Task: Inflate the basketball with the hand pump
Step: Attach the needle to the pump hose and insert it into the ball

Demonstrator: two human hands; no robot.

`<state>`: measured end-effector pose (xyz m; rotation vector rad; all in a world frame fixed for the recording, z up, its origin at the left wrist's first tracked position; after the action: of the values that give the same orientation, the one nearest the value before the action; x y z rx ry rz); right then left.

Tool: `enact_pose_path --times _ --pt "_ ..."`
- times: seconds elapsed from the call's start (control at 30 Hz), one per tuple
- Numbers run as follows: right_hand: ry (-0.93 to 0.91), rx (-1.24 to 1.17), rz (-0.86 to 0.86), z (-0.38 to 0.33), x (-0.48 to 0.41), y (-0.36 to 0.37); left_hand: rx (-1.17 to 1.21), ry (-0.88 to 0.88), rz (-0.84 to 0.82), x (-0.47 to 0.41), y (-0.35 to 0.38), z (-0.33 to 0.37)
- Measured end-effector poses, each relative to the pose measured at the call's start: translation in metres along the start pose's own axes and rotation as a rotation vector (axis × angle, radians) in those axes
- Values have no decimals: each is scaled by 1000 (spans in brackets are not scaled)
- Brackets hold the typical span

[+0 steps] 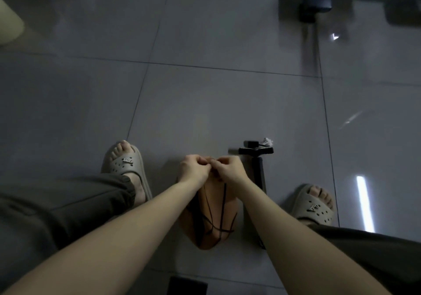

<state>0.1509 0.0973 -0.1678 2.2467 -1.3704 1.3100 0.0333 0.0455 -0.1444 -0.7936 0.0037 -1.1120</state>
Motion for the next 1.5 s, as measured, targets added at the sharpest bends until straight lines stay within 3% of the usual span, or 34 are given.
enact_pose_path --times 0.17,0.27,0.37,0.43,0.5,0.57,0.73,1.0,1.17,1.33,1.5 --pt "-14 25 49 0 10 4 -134 218 -113 11 -8 -1" --pt "38 98 47 6 12 6 -195 236 -182 17 -4 -11" --pt "100 97 215 11 13 -4 -356 261 -111 19 -1 -18" --pt "134 172 287 21 14 -13 -440 140 -33 14 0 -29" --pt "144 296 250 30 20 -15 -424 -74 -130 7 3 -41" --pt "162 338 222 34 23 -15 -412 -165 -281 1 4 -48" --pt "192 146 205 2 22 -45 -474 -33 -378 5 -17 -21" --pt "-72 -38 262 -110 99 -100 -265 269 -356 29 -138 113" --pt "-396 -8 285 -182 201 -128 64 383 -387 78 -222 190" --pt "-634 -200 481 -204 277 -130 396 495 -176 121 -233 229" --pt "-729 -199 574 -201 288 -116 504 467 -9 122 -214 232"
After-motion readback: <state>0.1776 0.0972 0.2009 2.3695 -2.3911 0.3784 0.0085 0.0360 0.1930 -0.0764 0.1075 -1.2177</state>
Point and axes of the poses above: each hand's wrist, its own x-axis away from the middle knuckle, its own y-axis out of the palm, z = x × y, the point moved 2 cm from there along -x, towards the middle knuckle, and after that the axes turned 15 degrees about y, right-handed, at the moved point
